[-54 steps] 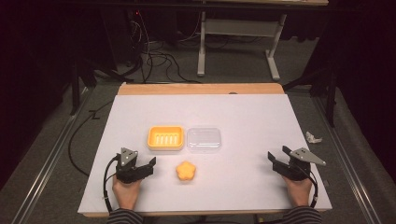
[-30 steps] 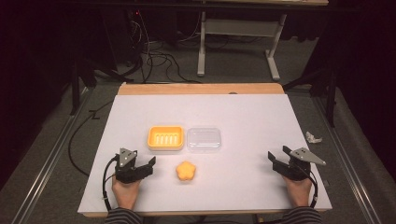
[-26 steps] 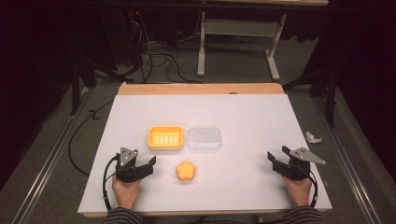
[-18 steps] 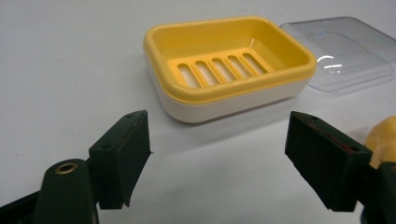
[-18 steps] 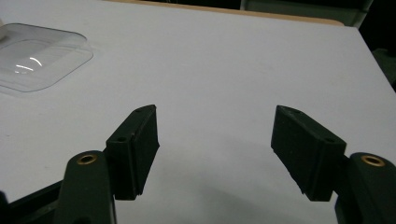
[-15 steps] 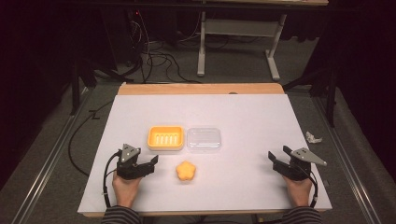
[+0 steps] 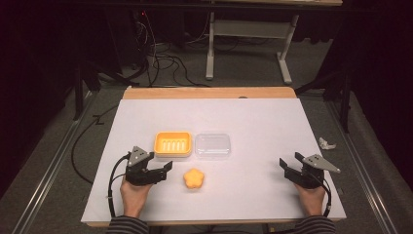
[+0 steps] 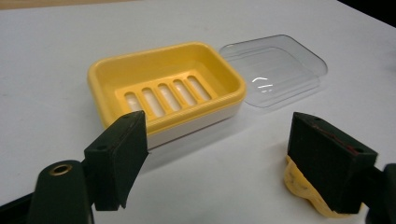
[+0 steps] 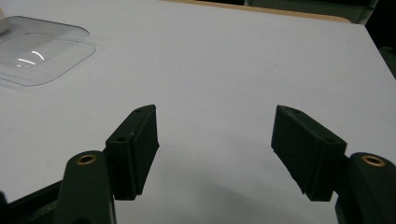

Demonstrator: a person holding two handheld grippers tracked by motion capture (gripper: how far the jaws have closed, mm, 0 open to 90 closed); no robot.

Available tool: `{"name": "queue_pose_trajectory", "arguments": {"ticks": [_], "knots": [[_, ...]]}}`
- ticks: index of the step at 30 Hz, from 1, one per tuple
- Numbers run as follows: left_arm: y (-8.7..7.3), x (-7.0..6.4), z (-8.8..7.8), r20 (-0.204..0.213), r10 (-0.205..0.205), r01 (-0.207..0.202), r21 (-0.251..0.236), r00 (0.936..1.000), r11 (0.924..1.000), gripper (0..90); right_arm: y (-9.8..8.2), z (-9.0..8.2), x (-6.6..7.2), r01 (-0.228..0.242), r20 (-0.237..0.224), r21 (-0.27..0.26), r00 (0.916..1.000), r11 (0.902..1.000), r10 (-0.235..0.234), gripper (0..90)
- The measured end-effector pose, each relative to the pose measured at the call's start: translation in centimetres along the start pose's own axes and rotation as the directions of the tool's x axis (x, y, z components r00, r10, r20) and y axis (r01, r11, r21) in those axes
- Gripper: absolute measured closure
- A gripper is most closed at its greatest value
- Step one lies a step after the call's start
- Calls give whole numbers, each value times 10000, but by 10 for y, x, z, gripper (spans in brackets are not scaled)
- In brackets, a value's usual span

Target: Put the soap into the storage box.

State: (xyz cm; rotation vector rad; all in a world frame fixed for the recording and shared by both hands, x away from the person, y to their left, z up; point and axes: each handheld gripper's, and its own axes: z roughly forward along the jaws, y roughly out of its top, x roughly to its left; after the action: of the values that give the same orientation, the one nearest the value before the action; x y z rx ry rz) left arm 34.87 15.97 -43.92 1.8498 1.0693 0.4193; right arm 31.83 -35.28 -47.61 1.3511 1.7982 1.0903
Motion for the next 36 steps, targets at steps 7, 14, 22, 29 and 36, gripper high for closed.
{"name": "queue_pose_trajectory", "arguments": {"ticks": [7, 14, 22, 29, 36], "knots": [[3, -15, 4, 379, 198, -200, 69, 9991, 9998, 193, 0, 0, 0, -14, 7, 2, 10000, 10000, 14, 323], [4, -32, 10, 590, 581, -599, 294, 9966, 9978, 176, 0, 0, 0, -14, -5, 16, 10000, 10000, 14, 323], [4, -41, 18, 907, 719, -769, 524, 9933, 9957, 159, 0, 1, 0, 44, -43, 110, 10000, 9999, -43, 324], [-1, -55, 26, 1162, 926, -1016, 741, 9889, 9921, 149, 0, 1, 0, 46, 7, 63, 10000, 10000, -46, 323], [-6, -69, 42, 1371, 1328, -1506, 1287, 9816, 9802, 135, 0, 1, 0, 24, 13, 99, 10000, 9999, -24, 324]]}}
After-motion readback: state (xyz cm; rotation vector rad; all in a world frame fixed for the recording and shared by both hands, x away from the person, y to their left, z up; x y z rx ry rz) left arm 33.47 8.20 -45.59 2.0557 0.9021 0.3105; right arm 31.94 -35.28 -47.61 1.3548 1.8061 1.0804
